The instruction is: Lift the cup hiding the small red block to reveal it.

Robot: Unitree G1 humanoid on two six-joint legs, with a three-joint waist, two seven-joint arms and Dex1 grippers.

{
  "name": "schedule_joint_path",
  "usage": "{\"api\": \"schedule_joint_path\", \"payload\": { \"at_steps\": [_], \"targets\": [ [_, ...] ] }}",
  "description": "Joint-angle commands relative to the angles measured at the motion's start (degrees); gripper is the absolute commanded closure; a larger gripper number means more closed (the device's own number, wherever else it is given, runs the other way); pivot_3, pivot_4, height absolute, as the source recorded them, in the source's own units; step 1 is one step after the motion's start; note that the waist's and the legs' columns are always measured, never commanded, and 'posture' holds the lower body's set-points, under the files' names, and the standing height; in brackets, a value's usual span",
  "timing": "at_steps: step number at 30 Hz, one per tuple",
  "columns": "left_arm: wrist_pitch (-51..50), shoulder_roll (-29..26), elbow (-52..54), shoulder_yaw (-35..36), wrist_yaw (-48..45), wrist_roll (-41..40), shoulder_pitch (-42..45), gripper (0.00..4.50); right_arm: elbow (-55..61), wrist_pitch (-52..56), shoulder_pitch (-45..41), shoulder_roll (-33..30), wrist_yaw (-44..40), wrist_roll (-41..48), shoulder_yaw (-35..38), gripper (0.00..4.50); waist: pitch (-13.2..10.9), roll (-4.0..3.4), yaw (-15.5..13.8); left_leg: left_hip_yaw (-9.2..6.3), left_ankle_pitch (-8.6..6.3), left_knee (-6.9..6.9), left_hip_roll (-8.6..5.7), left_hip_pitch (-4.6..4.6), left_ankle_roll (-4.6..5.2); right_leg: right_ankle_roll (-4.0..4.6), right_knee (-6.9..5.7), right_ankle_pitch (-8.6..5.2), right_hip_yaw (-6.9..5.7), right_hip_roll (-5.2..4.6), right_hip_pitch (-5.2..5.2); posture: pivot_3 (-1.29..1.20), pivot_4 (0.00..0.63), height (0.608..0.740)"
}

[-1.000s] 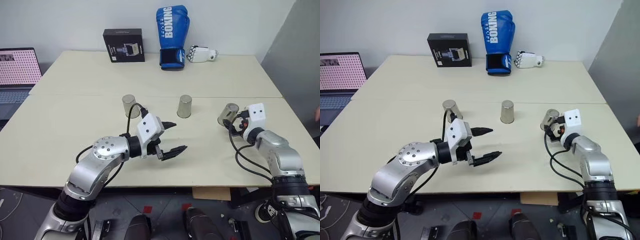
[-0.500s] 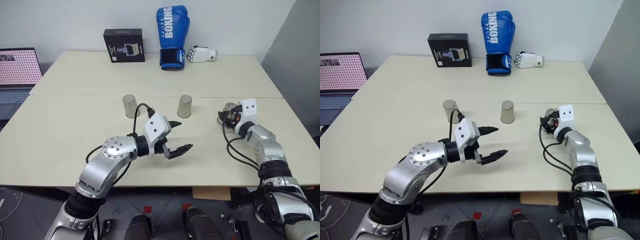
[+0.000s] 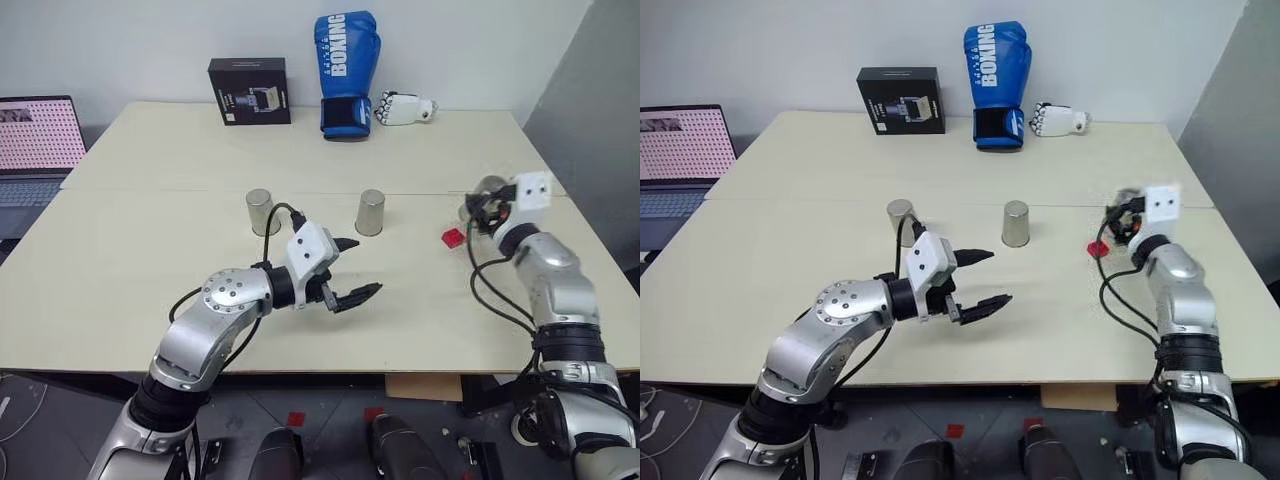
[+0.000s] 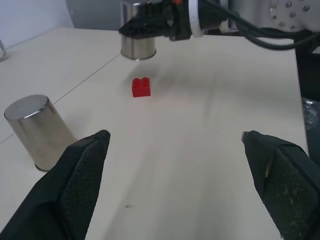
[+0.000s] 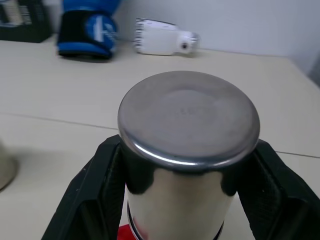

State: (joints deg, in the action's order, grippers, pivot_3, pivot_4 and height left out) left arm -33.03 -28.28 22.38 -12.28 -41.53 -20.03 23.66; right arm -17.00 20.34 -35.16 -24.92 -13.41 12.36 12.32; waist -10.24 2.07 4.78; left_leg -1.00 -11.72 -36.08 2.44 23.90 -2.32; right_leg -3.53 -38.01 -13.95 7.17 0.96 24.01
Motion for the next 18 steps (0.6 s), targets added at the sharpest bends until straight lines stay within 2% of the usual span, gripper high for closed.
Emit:
{"api": "schedule_joint_path", "payload": {
  "at_steps": [1,7,9,14,18],
  "targets": [
    [1.74,0.19,0.55,0.71,-0.52,0.34,1.38,0.00,-1.19,3.11,-1.16,-0.39,2.94,-0.75,1.40,1.80,0.00,0.00,0.11,0.01,0.00,0.00,0.00,-0.01,0.00,0.00,0.00,0.00,0.01,0.00,0.01,0.00,0.150,0.740],
    [1.87,0.04,0.75,0.82,-0.73,0.59,0.95,0.00,-6.44,2.76,-1.48,0.09,3.72,0.08,2.31,1.80,-0.01,-0.01,0.12,0.04,0.00,0.01,0.00,0.00,0.00,0.00,0.01,0.00,0.03,0.00,0.01,0.00,0.150,0.740],
    [1.66,-0.03,0.99,0.92,-0.69,0.57,0.73,0.00,-6.81,2.28,-1.05,0.09,3.76,-0.01,2.26,1.10,-0.01,-0.01,0.12,0.05,0.00,0.02,-0.01,0.01,0.00,0.00,0.02,0.00,0.04,0.00,0.02,0.00,0.150,0.740],
    [1.46,-0.57,0.91,1.37,-0.95,0.48,0.74,0.00,-3.08,3.61,1.42,-0.18,3.84,-0.13,2.05,0.13,-0.01,-0.01,0.10,0.03,0.00,0.02,0.00,0.00,0.00,0.00,0.01,0.00,0.02,0.00,0.01,0.00,0.150,0.740],
    [1.56,-1.62,-0.50,2.08,-1.52,0.74,1.25,0.00,5.50,8.66,5.13,-1.30,3.77,0.19,1.87,0.03,0.00,-0.02,0.05,0.03,0.00,0.02,-0.01,0.01,0.00,0.00,0.01,0.00,0.02,0.00,0.02,0.00,0.150,0.740]
  ]
}}
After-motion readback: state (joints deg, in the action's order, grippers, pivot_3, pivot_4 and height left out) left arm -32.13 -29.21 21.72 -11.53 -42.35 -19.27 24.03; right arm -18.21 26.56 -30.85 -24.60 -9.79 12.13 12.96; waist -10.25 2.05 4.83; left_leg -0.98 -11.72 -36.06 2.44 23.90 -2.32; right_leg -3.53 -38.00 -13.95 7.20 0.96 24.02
